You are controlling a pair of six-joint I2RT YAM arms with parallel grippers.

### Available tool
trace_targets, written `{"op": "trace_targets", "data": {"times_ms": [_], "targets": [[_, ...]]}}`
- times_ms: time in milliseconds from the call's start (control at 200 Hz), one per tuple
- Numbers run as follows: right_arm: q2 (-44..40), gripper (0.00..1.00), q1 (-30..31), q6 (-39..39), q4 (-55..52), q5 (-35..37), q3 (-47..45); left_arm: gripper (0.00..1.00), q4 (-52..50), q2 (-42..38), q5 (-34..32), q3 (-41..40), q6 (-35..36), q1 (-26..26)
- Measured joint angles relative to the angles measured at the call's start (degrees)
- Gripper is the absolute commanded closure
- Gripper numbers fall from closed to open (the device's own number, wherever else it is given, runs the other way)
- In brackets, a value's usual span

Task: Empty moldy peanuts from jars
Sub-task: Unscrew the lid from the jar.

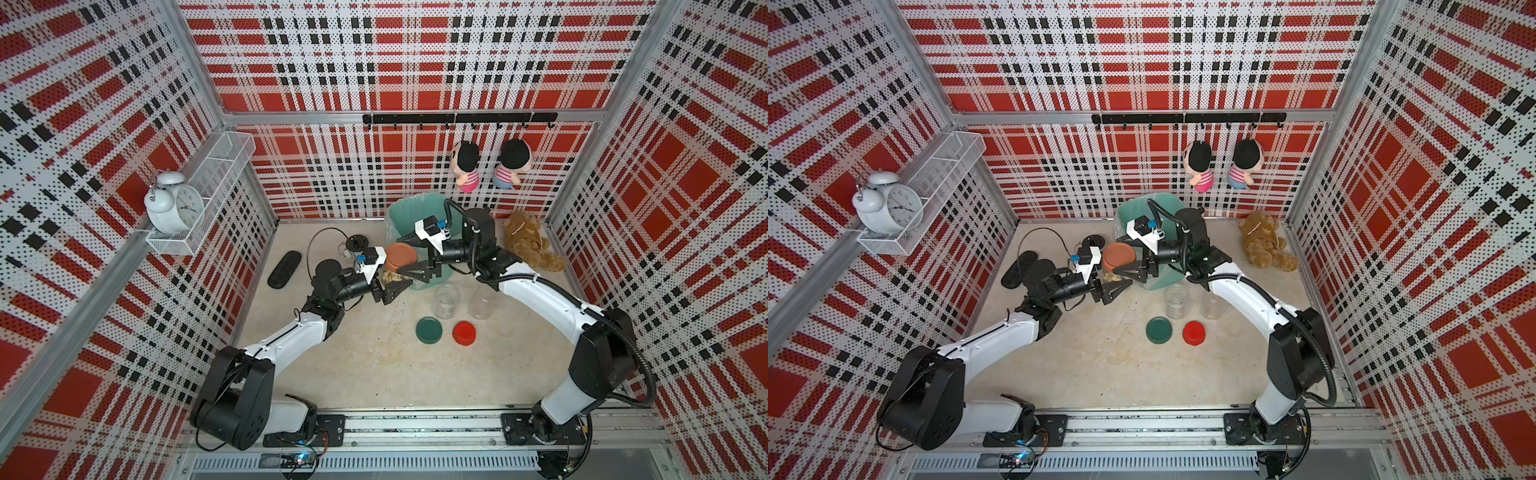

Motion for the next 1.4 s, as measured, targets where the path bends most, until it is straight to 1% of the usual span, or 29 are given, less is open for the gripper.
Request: {"op": "trace_targets", "data": {"times_ms": [50,110,175,271,286,291,306,346,411,486,551,656,737,942,1042,1182,1283,1403], "targets": [[1.7,0.56,-0.5,-4.3,-5.6,-2.6,3.5,1.0,0.2,0.2,0.1,0.0,0.1,0.1],[3.5,0.5,-0.9,-9.2,-11.9,-4.8,7.2,1.0,0.1,0.4,0.5,0.0,0.1,0.1],[5.5,0.38,-1.2,-14.8,-19.7,-6.4,11.8,1.0,0.2,0.5,0.8,0.0,0.0,0.2],[7.1,0.13,-1.3,-19.9,-27.1,-7.0,15.9,1.0,0.2,0.5,1.0,0.0,0.0,0.2],[7.1,0.03,-1.3,-20.1,-27.5,-7.0,16.0,1.0,0.1,0.5,1.0,0.0,0.0,0.2],[7.1,0.01,-1.3,-20.1,-27.7,-7.0,16.0,1.0,0.1,0.5,1.1,0.0,-0.1,0.2],[7.1,0.0,-1.3,-20.3,-28.0,-7.0,16.0,1.0,0.2,0.5,1.2,0.0,-0.1,0.2],[6.7,0.0,-1.3,-20.4,-27.6,-6.8,15.4,1.0,-0.1,0.5,1.5,0.0,-0.7,0.2],[4.7,0.0,-1.5,-16.9,-21.8,-5.4,10.7,1.0,-0.4,0.5,1.4,0.0,-1.2,0.3],[0.7,0.0,-1.9,-10.0,-11.8,-3.0,1.6,1.0,-0.8,0.5,1.4,0.0,-1.7,0.5],[-2.3,0.0,-2.0,-3.7,-3.5,-1.4,-4.6,1.0,-0.9,0.5,1.2,0.0,-2.0,0.5],[-5.0,0.0,-2.0,5.0,7.3,1.8,-9.6,1.0,-0.9,0.5,0.8,0.0,-2.1,0.5],[-7.1,0.0,-1.7,10.5,14.3,6.1,-12.4,1.0,-0.9,0.5,0.3,0.0,-2.1,0.6],[-13.8,0.0,1.6,22.0,29.5,22.1,-23.1,1.0,-0.9,0.5,-1.4,0.0,-2.1,0.6],[-14.7,0.0,4.3,24.9,33.7,29.3,-26.1,1.0,-0.9,0.5,-2.1,0.0,-2.1,0.6],[-14.6,0.0,8.7,26.3,35.8,37.4,-27.8,1.0,-0.9,0.5,-2.9,0.0,-2.1,0.6],[-14.1,0.0,10.9,27.4,37.7,41.2,-27.8,1.0,-0.9,0.5,-3.1,0.0,-2.1,0.6],[-12.6,0.0,11.7,28.6,39.8,43.7,-27.8,1.0,-0.9,0.5,-3.2,0.0,-2.1,0.6]]}}
